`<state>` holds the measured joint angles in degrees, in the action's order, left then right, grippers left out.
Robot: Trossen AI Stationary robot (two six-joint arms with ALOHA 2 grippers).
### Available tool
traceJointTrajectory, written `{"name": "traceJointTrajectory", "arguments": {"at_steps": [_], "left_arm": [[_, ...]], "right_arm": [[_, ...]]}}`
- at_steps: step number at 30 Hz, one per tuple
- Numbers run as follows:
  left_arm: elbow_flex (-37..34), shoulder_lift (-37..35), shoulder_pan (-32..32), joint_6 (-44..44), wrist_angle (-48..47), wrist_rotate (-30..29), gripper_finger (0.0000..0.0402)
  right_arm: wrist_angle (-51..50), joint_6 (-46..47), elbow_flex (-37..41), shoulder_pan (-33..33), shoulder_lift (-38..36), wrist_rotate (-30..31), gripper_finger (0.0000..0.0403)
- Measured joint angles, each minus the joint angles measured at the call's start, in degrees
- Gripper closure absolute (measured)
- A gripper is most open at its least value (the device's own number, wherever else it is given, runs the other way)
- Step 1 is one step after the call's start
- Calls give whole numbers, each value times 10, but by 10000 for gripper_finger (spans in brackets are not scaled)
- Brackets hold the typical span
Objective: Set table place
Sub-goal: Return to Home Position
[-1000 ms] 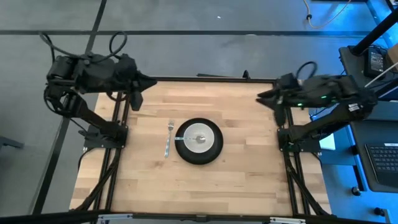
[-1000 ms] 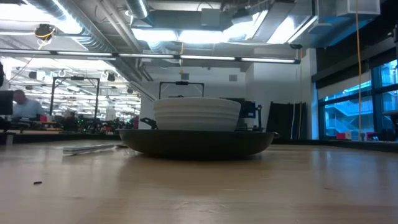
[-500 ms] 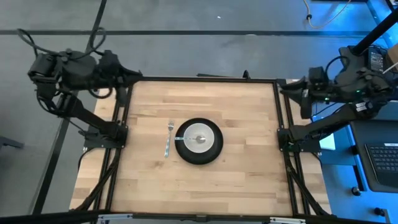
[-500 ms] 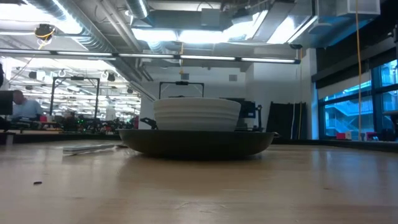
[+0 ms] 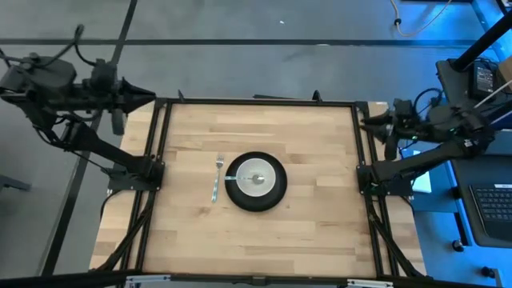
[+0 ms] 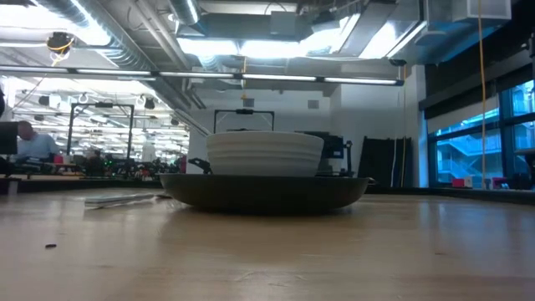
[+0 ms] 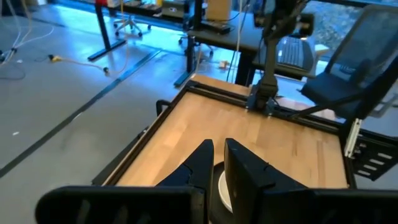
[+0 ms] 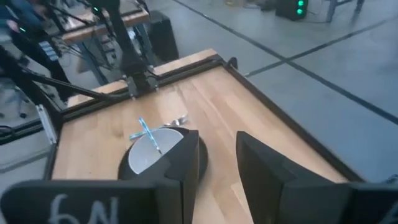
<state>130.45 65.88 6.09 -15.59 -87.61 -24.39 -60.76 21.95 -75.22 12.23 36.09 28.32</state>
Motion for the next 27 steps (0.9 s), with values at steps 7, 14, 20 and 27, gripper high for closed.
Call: {"name": "traceJointTrajectory", "arguments": {"at_steps": [7,14,20,27], "left_arm": [[0,-36,0,9,0,17,369],[0,-60,0,7,1,32,369],[0,-99,0,-22,-11,49,369],[-31,-169,0,-68,-24,59,369]], "right_arm": [[199,-1,201,0,-125,-67,295],[339,-16,311,0,-204,-90,295],[359,2,366,0,-239,-91,295],[425,29,419,0,-247,-120,295]]}}
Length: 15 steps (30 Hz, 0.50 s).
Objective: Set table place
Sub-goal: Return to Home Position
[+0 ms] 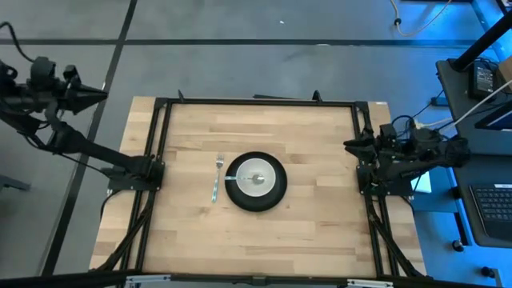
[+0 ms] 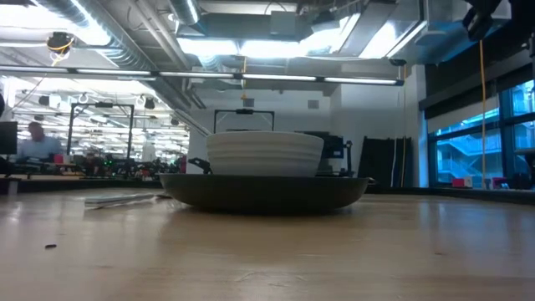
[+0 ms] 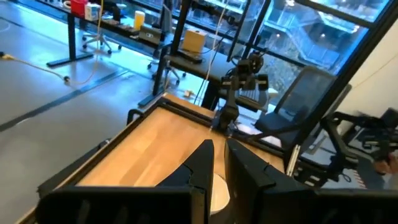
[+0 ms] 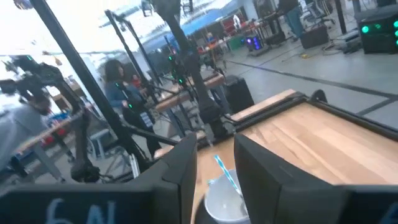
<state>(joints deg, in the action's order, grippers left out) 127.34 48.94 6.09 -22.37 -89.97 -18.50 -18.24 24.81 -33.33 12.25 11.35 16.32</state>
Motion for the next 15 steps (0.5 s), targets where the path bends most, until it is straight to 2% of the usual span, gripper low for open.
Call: {"name": "traceJointTrajectory", "arguments": {"at_steps": [3,7,10,15], "left_arm": [[-56,-32,-1,2,0,0,369],[-171,-82,-1,1,24,-11,369],[-285,-141,-1,17,105,-7,369],[-497,-258,0,80,306,44,369]], "right_arm": [[26,2,18,0,1,0,295],[59,2,33,0,1,0,295],[77,1,44,0,1,0,295],[95,0,61,0,1,5,295]]}}
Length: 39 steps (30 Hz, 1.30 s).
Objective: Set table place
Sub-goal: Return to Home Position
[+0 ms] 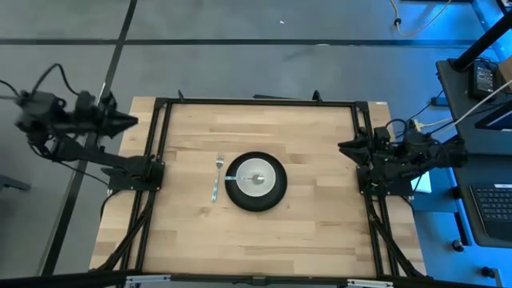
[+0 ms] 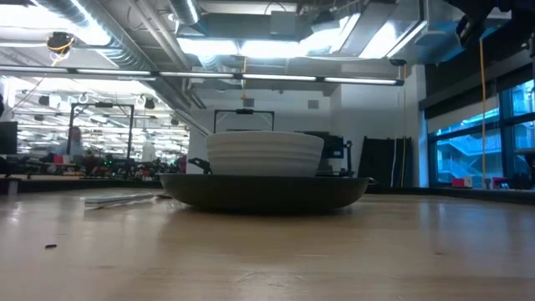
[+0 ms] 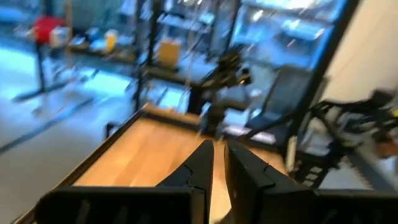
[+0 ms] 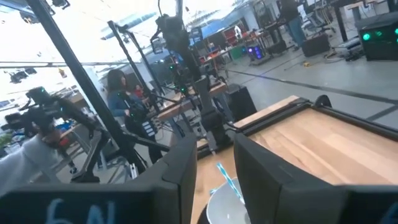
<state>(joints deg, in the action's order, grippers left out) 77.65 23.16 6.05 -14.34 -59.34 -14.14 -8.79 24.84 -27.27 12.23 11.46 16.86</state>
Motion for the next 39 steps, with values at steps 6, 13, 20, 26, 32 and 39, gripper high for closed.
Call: {"name": "traceJointTrajectory", "arguments": {"at_steps": [6,13,20,26,32,39], "left_arm": [[-209,-121,0,-1,192,69,369],[-374,-198,0,25,328,107,369],[-461,-229,0,27,373,107,369],[-533,-229,0,40,454,116,369],[-610,-230,0,45,569,148,369],[-667,-230,0,44,653,183,369]], "right_arm": [[9,2,12,0,0,30,295],[14,-39,13,0,0,11,295],[-15,-43,14,0,0,10,295],[-30,-42,14,0,0,11,295],[-30,-37,14,0,0,11,295],[-32,-29,14,0,0,11,295]]}}
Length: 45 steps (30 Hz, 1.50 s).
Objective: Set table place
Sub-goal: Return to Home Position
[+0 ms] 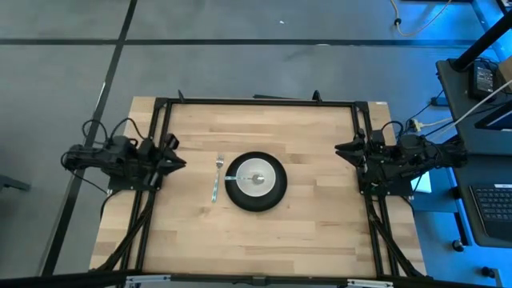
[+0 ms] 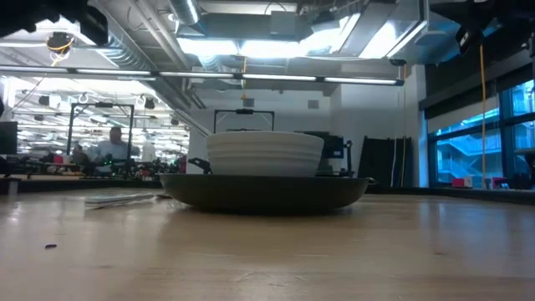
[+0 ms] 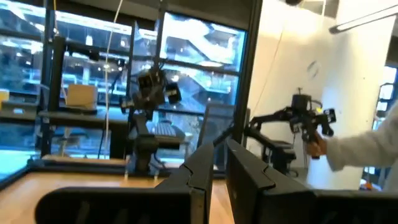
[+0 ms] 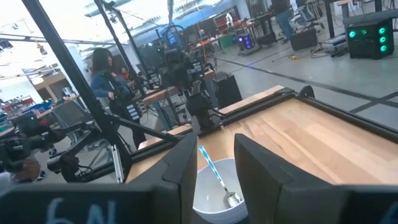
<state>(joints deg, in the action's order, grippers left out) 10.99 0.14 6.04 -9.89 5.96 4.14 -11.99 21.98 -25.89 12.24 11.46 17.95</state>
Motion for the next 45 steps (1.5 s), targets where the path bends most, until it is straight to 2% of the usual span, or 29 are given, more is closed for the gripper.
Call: {"name": "traceJointTrajectory", "arguments": {"at_steps": [8,12,19,26,45], "left_arm": [[-67,0,0,-1,60,0,369],[-106,0,0,-19,120,-1,369],[-106,0,0,-35,109,-4,369],[-106,0,0,-48,96,-40,369],[-106,0,0,-47,96,-40,369]], "right_arm": [[0,4,0,0,0,0,295],[1,4,0,0,0,0,295],[1,3,0,0,0,0,295],[1,2,0,0,0,0,295],[1,0,0,0,0,0,295]]}}
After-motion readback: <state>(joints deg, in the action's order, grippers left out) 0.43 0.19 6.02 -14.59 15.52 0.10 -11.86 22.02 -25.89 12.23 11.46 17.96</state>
